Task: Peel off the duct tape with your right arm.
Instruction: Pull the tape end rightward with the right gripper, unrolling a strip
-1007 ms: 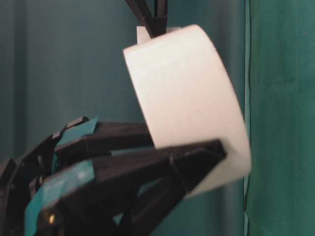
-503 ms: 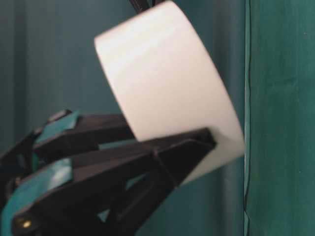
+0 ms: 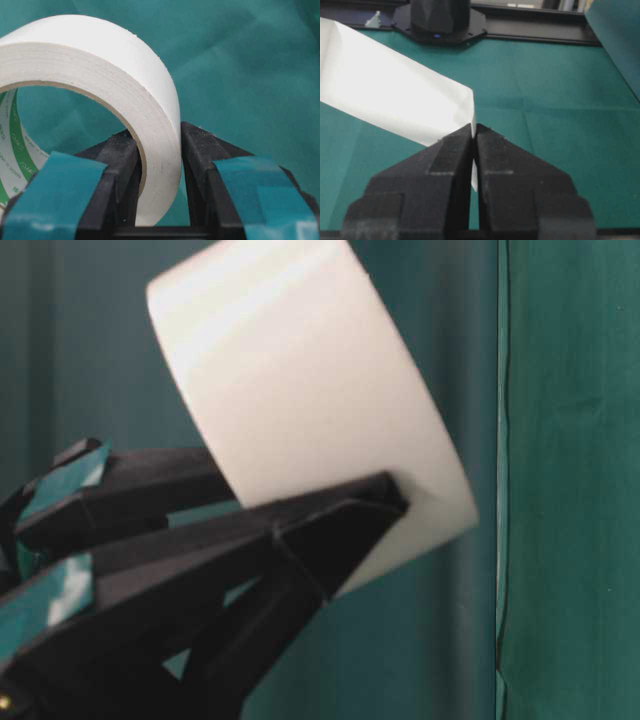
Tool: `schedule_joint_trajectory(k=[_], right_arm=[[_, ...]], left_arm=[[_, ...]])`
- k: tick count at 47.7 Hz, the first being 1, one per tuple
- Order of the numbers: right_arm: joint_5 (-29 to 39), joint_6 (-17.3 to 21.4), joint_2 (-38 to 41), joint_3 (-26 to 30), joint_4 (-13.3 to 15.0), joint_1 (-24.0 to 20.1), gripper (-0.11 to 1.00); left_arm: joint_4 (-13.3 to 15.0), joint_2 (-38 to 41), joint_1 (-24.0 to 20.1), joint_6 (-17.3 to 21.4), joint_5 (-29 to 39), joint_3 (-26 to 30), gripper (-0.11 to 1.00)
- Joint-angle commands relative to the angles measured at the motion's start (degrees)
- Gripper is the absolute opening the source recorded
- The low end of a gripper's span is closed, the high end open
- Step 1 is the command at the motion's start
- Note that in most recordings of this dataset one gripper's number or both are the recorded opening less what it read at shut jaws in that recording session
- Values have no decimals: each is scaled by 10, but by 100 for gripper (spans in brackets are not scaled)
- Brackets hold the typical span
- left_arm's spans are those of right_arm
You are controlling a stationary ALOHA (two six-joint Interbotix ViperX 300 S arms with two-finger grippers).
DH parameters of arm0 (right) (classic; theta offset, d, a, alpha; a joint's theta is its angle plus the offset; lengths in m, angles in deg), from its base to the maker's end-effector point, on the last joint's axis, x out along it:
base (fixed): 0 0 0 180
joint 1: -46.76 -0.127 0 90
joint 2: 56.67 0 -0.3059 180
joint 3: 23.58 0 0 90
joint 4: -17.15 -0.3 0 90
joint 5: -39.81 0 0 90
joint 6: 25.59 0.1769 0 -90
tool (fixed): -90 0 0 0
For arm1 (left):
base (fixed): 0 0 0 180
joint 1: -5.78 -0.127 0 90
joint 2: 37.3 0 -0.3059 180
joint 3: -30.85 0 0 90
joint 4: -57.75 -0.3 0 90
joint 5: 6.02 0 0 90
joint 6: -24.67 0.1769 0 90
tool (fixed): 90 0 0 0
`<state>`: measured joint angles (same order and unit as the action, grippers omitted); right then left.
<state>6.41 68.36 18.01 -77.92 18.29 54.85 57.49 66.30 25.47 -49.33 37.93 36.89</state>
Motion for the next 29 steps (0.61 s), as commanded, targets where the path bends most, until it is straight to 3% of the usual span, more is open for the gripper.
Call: schedule_joint_trajectory(k=[1,14,29], right_arm=[[-2,1,-4,2,-4,35,-10],[-3,2,3,1,-4,40,-10],[-4,3,3,2,-4,40,-10]], left_arm=[[7,-26,48,3,-9,20,21],[7,-30,61,36,-32,22,21],[7,-31,61,38,-32,19,21]])
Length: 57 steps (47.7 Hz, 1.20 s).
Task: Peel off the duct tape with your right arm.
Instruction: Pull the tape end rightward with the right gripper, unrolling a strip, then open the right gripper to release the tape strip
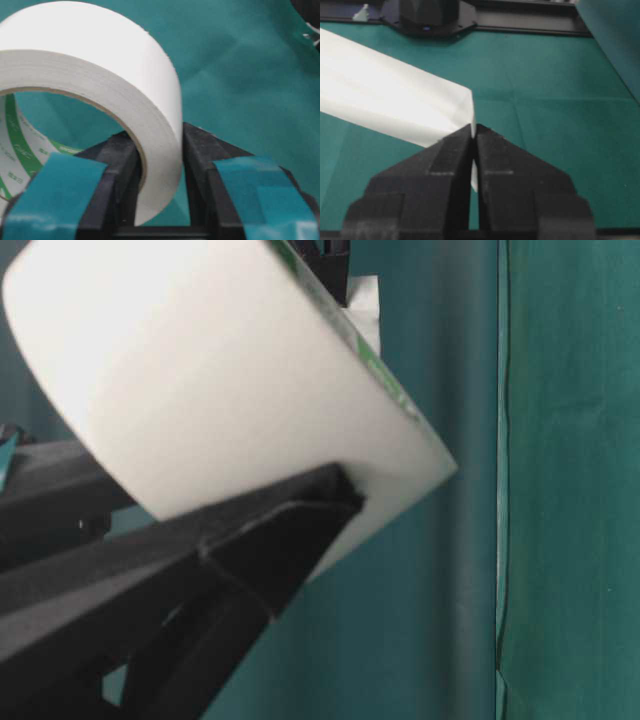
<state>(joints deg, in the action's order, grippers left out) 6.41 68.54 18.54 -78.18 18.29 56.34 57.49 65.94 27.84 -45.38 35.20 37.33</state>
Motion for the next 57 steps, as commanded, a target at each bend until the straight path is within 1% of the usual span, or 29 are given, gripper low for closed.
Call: schedule_joint_trajectory(k=[1,18,26,34,45,49,52,54,57], right_arm=[[-4,1,-3,4,-4,25,-10],[3,2,-2,4,-1,23,-10],[4,3,-3,4,8,18,-10],[7,3,-2,7,8,16,-10],[16,16,-3,6,8,16,-9],[17,16,-4,4,8,15,-4],[17,16,-5,4,9,16,4],[17,16,-7,4,8,15,11],[17,16,-10,3,8,15,25]], left_arm=[[7,-27,37,-2,-4,15,21],[7,-25,36,-2,-4,13,21],[8,-25,35,-4,-5,12,21],[8,-25,34,-4,-4,12,21],[8,-24,34,-4,-4,9,21],[8,-24,33,-4,-4,10,21],[8,-23,32,-4,-4,9,21],[8,-23,33,-4,-4,10,21],[8,-23,31,-4,-4,9,21]])
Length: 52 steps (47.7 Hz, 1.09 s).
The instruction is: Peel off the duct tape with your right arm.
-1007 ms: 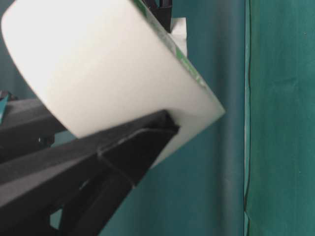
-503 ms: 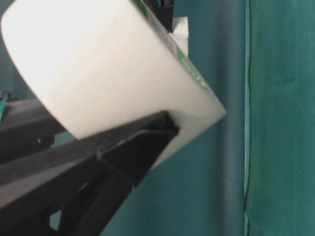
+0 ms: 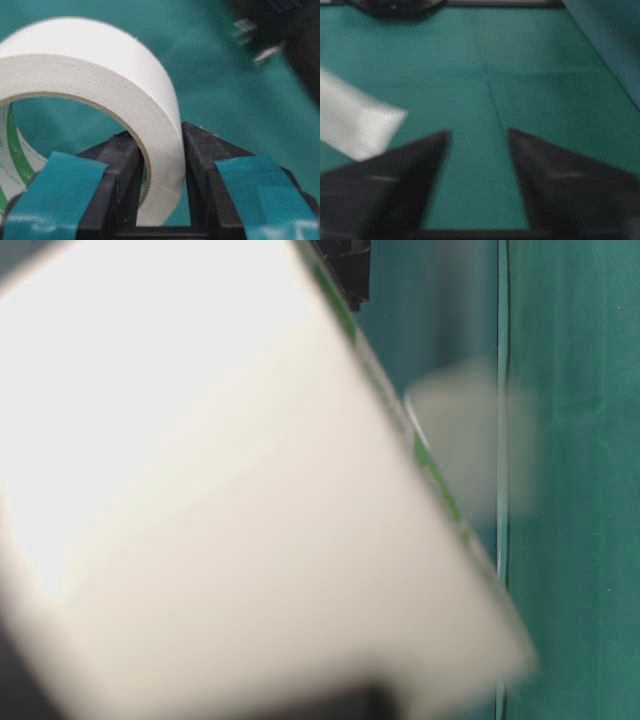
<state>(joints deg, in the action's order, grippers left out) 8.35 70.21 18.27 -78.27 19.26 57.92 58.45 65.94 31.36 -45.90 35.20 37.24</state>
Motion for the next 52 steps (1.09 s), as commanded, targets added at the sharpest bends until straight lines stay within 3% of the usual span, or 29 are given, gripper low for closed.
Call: schedule_joint_trajectory(k=[1,6,27,52], right_arm=[[-3,-1,-8,4,-1,-1,30],[-3,-2,-14,-1,-2,-1,58],[-3,-1,-38,-17,-2,-2,56],[2,0,-47,-18,-2,-23,56]], left_arm=[[-2,-23,-4,1,-4,10,21],[-2,-23,-5,1,-4,10,21],[-2,-23,-30,1,-4,3,21],[-2,-23,-160,4,11,-20,21]])
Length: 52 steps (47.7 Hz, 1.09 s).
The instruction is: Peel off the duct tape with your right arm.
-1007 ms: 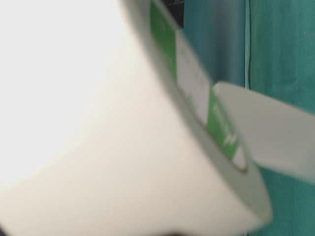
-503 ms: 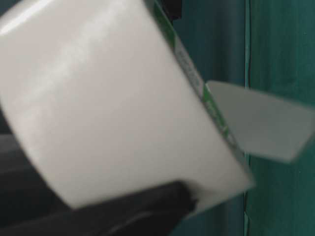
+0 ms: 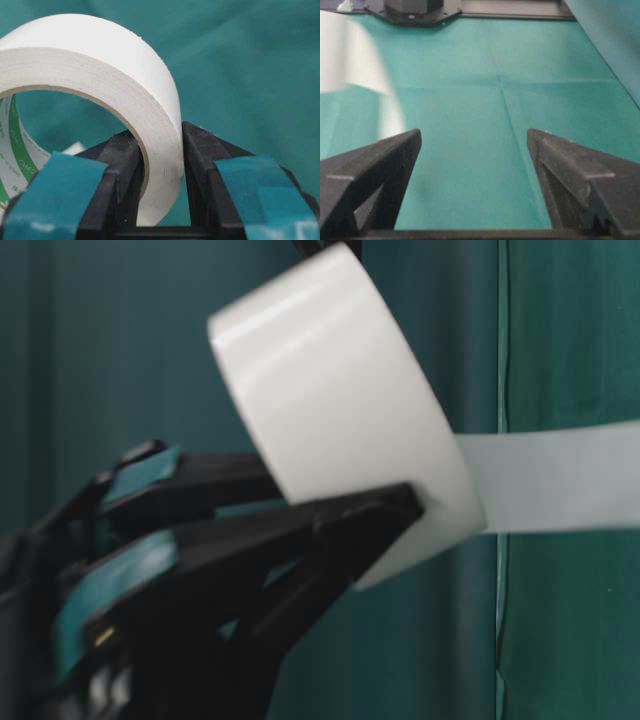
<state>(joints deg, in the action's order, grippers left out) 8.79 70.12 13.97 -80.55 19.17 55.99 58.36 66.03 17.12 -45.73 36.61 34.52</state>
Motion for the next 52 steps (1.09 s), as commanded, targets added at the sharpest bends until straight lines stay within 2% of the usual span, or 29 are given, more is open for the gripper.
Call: schedule_joint_trajectory(k=[1,13,24,29,34,41,52], right_arm=[[-3,1,-4,5,0,-4,56],[-3,1,-4,5,0,-8,56],[-3,0,-4,5,-1,-10,56],[-3,0,-4,6,0,-10,56],[-3,0,-4,5,0,-9,56],[-3,0,-4,5,0,-10,56],[-3,-1,-4,5,0,-9,56]], left_arm=[[-1,-24,-24,2,-3,6,21],[-2,-24,-82,3,2,3,21],[-4,-25,-149,9,45,-7,21],[-5,-25,-178,29,47,-5,21],[-5,-27,-204,66,46,-1,21],[-4,-24,-225,97,41,4,21],[-1,1,-214,95,-3,-22,21]])
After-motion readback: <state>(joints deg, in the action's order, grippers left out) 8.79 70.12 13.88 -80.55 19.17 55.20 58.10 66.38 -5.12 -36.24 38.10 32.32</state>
